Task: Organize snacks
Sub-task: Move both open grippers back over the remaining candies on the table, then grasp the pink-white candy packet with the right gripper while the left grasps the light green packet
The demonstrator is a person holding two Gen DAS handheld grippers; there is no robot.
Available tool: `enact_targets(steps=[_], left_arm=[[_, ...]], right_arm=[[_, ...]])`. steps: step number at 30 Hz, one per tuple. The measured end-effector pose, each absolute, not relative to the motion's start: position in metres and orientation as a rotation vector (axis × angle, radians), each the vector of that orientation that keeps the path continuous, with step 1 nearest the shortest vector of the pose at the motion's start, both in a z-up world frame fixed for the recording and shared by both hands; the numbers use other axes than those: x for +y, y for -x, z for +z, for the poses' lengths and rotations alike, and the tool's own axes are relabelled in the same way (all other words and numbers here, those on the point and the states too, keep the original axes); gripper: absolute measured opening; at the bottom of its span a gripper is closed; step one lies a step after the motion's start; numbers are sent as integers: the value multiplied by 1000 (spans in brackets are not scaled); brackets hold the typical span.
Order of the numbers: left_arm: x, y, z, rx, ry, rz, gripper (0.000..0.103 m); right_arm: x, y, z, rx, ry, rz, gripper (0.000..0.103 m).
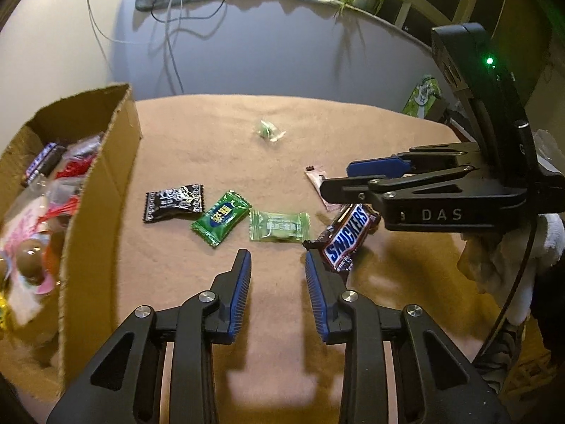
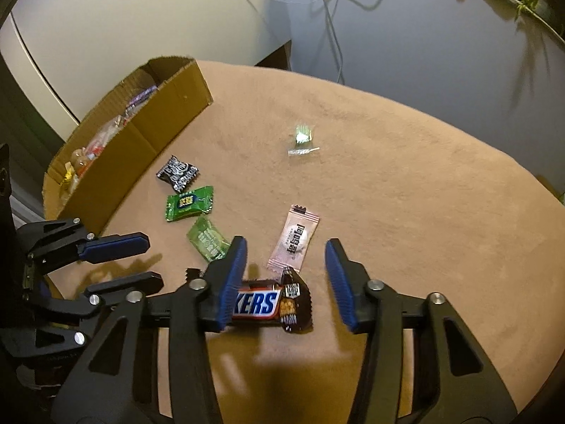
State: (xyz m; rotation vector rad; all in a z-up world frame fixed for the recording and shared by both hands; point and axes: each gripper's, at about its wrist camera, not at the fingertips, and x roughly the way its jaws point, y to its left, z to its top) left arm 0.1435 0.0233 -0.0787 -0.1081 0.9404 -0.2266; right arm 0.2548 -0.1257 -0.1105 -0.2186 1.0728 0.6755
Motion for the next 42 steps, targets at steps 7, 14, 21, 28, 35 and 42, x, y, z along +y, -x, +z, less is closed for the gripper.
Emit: enact_targets(steps=[7,14,21,28,35,42], left_arm=[[23,-155,-93,984,129,-231,28],[22,-164,-95,990,135,-244,28],[16,-174,-97,987,144,-253,27],[-7,-192,-99,981,79,-249,28],[-19,-201,-100,985,56,-240,43],[-37,-202,-104,969,-70,-203,39]], right_arm=[[-113,-260,-123,1084,270,674,45],[-103,-256,-130,1045,389,648,34],[-110,-258,-129,1028,404,659,22],[-125,-264,-128,1021,399,660,21],[-148,-270,-127,1012,380,620,21],[-171,-268,-126,1006,346,596,21]])
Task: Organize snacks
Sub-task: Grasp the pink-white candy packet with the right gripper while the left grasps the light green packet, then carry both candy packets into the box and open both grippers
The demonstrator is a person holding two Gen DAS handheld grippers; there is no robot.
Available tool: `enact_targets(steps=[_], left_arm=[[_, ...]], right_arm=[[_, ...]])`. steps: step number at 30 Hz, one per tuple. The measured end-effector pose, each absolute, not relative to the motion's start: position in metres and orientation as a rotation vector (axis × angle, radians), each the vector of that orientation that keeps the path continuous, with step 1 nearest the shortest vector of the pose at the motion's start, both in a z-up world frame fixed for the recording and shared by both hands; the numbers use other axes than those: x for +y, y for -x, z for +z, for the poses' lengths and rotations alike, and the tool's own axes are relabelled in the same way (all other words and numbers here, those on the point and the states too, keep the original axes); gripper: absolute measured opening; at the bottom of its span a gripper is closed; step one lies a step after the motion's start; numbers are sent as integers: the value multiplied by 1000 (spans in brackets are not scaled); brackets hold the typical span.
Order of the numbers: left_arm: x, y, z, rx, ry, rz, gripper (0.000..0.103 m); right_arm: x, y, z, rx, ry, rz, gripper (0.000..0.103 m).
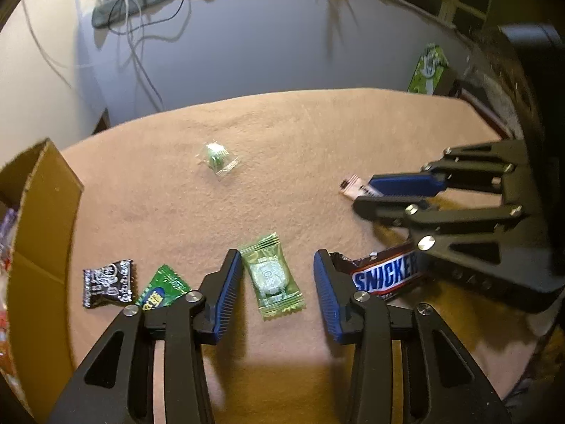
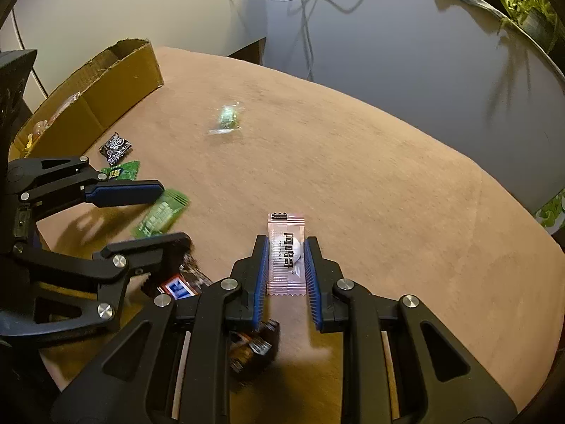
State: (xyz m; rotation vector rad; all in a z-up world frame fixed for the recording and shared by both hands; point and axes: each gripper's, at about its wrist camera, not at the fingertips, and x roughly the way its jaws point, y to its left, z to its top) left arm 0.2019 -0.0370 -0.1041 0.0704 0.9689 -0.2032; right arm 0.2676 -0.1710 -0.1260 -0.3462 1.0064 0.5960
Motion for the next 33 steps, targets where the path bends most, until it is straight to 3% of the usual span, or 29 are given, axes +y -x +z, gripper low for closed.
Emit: enact_targets(steps=[4,6,33], left_arm=[[-41,-197,-106,957,-126,-197,31],[-41,-195,-106,955,-140,-199,20],[-12,-164,-80,884,-60,-198,19]], right_arm=[[-171,-269,-126,1005,336,596,21],[-168,-268,-127,1002,337,591,21],[-182,-248,-96,949,270,575,20]])
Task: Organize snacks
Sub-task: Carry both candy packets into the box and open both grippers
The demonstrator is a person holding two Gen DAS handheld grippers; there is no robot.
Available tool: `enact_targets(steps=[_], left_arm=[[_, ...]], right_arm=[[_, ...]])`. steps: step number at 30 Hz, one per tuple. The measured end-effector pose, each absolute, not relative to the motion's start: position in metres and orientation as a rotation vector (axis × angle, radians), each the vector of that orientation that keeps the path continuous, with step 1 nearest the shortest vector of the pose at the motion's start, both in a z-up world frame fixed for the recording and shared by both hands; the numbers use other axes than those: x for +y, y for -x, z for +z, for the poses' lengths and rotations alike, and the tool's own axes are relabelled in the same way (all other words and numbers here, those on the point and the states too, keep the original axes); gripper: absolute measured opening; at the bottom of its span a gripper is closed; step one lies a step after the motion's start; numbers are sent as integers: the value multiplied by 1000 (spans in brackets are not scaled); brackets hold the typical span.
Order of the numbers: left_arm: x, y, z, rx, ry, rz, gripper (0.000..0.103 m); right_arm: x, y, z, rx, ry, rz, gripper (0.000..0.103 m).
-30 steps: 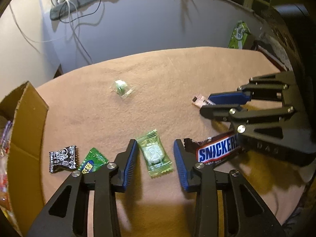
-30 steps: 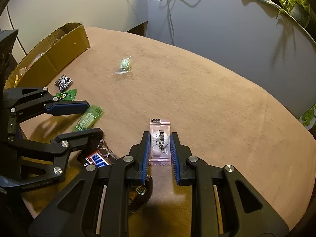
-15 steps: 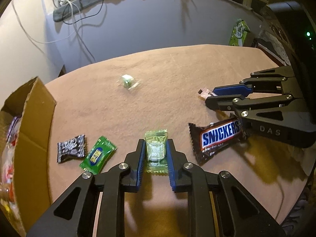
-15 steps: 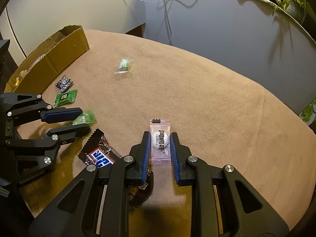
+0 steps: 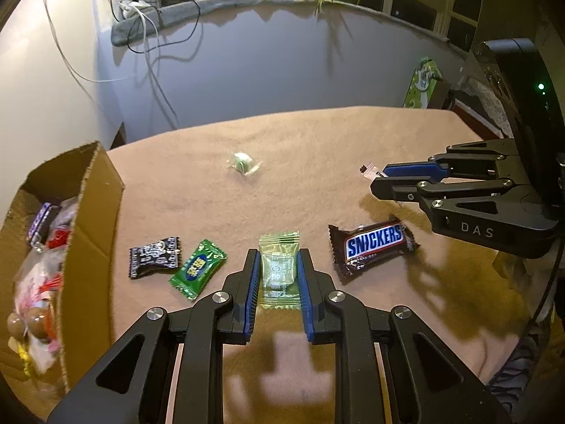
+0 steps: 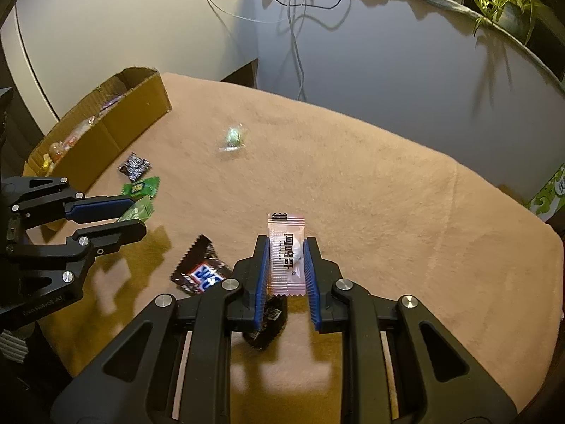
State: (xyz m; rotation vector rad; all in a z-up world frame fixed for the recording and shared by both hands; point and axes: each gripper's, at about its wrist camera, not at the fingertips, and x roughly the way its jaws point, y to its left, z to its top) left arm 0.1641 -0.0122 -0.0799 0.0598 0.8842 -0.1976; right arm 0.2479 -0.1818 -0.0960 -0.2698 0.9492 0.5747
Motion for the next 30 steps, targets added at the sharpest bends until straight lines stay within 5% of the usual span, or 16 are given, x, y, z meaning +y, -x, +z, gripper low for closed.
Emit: enact_targets(steps=[30], left_arm=[[136,-131,-23,786,61,3,19]], right_arm=[[-10,-235,-38,853,337,792,20]])
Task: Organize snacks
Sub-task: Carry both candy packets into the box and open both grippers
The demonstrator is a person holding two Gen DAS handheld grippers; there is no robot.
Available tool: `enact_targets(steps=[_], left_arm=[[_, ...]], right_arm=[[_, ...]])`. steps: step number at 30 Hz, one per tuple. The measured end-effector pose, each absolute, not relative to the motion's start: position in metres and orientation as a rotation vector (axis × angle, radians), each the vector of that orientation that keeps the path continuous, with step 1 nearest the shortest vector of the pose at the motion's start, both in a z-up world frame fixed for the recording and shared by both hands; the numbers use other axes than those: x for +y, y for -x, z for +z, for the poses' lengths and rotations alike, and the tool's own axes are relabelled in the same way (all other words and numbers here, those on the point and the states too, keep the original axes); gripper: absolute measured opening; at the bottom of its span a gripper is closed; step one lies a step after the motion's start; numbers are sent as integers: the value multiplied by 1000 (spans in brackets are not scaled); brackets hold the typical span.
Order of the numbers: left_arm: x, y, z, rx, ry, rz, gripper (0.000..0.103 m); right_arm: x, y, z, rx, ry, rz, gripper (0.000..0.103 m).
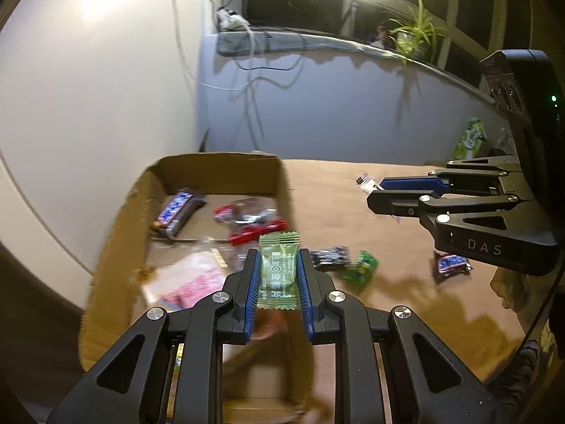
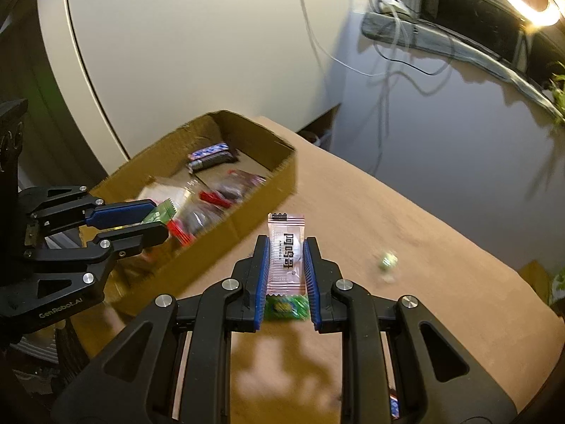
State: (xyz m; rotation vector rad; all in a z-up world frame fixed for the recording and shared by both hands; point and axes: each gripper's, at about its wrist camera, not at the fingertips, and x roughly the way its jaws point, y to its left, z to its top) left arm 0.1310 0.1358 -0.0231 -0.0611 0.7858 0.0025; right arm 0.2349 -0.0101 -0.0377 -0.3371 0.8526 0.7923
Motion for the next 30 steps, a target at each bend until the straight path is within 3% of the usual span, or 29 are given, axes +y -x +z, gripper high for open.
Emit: enact_targets(steps=[30], left_arm=[[205,-146,-32,815,114,80,21]], right_arm=[[98,-252,-64,907,368,936,21]])
